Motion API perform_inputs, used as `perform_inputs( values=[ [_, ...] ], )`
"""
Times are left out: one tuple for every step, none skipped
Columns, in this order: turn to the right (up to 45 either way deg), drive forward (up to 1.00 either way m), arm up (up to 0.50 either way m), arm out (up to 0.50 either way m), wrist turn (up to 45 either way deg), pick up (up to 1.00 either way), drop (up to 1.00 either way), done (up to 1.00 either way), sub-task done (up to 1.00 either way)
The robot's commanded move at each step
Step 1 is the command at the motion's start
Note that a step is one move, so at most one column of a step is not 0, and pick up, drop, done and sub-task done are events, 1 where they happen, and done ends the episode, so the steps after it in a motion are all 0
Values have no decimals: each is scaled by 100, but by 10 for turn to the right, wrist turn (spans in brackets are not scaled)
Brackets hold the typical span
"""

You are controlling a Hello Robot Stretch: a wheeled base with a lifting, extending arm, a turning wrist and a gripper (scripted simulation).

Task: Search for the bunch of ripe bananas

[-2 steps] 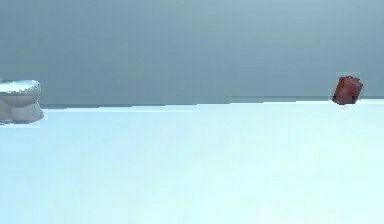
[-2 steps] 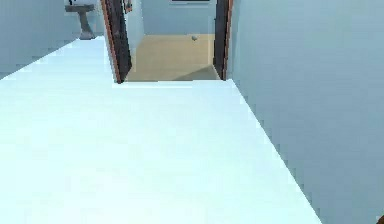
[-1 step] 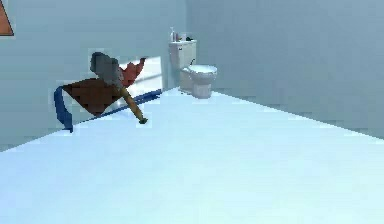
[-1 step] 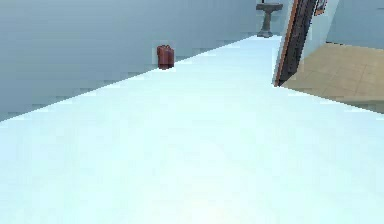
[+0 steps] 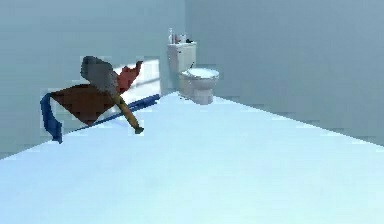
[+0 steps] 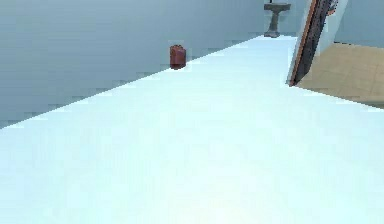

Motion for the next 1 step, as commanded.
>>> perform_inputs(
  values=[
    [-390,0,0,0,0,0,0,0,0]
  ],
)
